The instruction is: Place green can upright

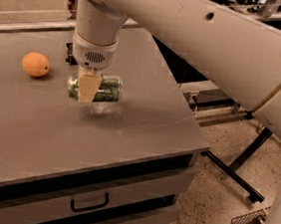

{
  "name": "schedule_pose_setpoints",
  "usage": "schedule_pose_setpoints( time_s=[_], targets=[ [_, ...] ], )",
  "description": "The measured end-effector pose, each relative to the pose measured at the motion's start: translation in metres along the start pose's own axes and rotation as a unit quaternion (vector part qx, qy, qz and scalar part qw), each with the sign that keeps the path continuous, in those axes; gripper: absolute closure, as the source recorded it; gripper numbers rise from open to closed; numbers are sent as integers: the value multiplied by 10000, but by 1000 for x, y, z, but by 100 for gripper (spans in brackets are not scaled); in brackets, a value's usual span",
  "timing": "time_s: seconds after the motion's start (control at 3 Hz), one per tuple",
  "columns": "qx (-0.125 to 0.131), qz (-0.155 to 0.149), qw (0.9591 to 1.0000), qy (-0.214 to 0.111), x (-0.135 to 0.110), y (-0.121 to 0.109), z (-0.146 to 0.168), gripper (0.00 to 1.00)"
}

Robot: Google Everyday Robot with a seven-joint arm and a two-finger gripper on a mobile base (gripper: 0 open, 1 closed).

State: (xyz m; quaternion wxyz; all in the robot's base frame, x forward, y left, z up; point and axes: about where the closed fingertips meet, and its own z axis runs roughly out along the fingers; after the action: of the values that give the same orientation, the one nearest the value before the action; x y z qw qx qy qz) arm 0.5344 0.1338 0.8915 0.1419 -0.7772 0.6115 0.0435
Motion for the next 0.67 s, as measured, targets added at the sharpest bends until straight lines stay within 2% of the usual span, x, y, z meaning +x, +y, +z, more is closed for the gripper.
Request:
schedule_pose_setpoints(
  time_s=[0.33,0.67],
  targets=[
    [197,2,9971,-730,-6,4,-13,100],
    [525,-73,9823,-1799,-11,6,-25,100]
  ],
)
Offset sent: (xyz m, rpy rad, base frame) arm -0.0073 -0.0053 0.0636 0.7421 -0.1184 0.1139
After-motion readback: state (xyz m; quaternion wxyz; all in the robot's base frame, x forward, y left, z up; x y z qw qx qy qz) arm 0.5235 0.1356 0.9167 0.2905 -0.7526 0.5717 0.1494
